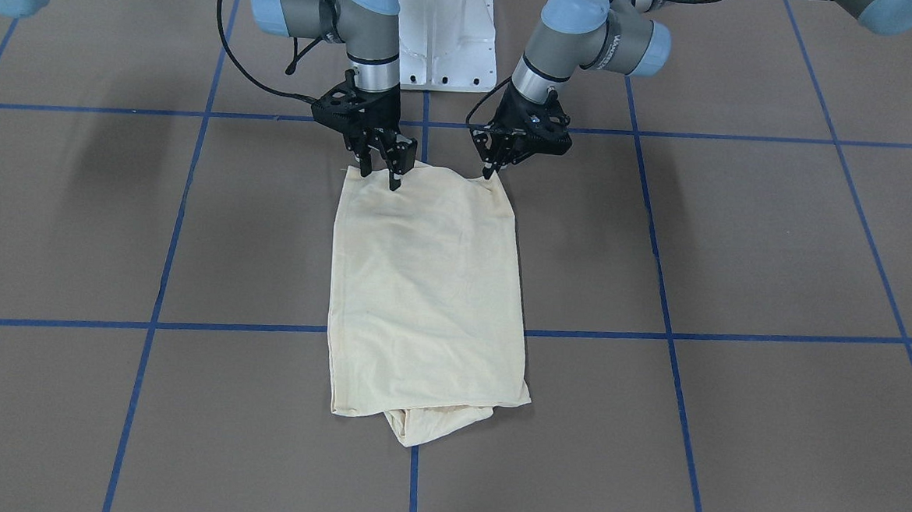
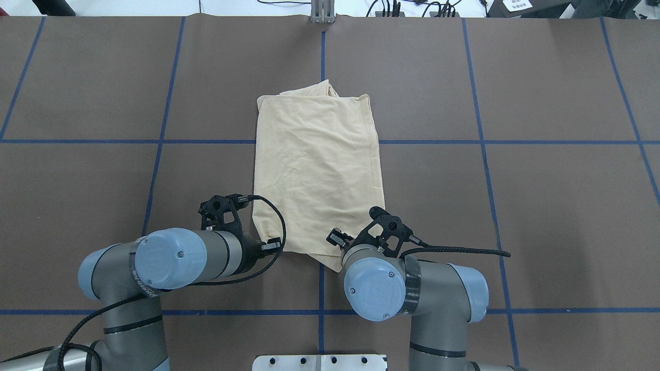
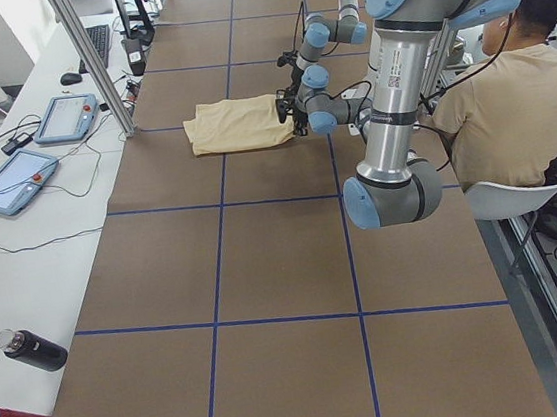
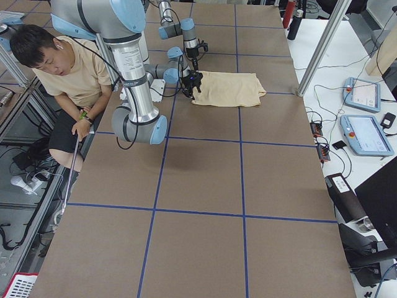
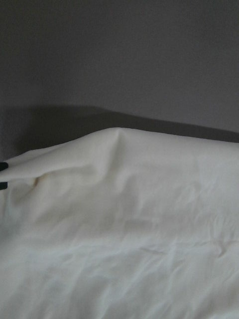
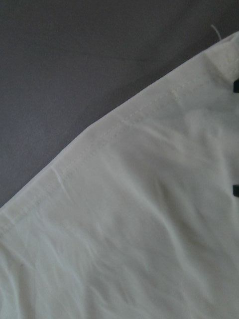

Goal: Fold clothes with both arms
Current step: 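Grasp the near edge of the shirt with both grippers, then lift the near edge with both grippers and fold it away from the robot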

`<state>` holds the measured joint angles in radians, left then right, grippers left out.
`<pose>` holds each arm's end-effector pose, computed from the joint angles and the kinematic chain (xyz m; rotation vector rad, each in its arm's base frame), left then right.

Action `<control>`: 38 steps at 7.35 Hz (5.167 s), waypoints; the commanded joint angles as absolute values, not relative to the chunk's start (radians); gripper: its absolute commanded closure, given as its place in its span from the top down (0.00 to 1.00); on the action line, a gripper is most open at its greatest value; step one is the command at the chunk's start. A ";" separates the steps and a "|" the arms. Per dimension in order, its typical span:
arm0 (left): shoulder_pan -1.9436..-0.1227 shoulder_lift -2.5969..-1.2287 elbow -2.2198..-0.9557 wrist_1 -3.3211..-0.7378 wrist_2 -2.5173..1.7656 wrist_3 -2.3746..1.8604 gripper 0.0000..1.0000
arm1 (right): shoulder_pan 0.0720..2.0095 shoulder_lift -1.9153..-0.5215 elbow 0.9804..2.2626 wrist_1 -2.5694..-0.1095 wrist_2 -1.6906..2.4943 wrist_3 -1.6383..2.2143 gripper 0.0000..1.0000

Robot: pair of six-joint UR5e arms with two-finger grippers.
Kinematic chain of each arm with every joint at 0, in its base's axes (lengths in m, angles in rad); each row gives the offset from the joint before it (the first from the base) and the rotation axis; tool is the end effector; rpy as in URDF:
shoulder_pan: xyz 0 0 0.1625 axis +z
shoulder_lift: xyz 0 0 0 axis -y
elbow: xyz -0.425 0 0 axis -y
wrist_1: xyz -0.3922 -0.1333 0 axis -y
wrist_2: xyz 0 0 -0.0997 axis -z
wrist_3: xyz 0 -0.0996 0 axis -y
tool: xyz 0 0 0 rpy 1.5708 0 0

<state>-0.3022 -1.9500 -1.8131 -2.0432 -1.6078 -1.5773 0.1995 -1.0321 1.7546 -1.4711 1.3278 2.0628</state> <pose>0.5441 -0.3054 0.2861 0.1287 1.0901 -0.2570 -0.6069 -0.2831 0.2607 0.1102 -0.8639 0.7483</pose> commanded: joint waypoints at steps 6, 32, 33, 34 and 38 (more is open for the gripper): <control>-0.301 -1.947 -1.815 -2.043 -1.608 -1.580 0.00 | 0.213 -0.977 1.713 -1.482 1.322 2.085 0.28; -0.560 -2.227 -1.608 -1.878 -1.686 -1.304 0.00 | 0.437 -0.878 1.631 -1.442 1.335 1.852 0.00; -0.560 -2.227 -1.586 -1.888 -1.686 -1.302 0.00 | 0.451 -0.861 1.600 -1.436 1.353 1.836 0.00; -0.560 -2.227 -1.563 -1.891 -1.684 -1.296 0.00 | 0.466 -0.859 1.589 -1.436 1.367 1.801 0.00; -0.568 -2.220 -1.520 -1.977 -1.686 -1.190 0.99 | 0.518 -0.838 1.482 -1.336 1.414 1.619 1.00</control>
<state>-0.5638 -2.2237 -1.5246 -1.9554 -1.6853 -1.2527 0.4997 -0.8467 1.5026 -1.3552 1.3916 1.7126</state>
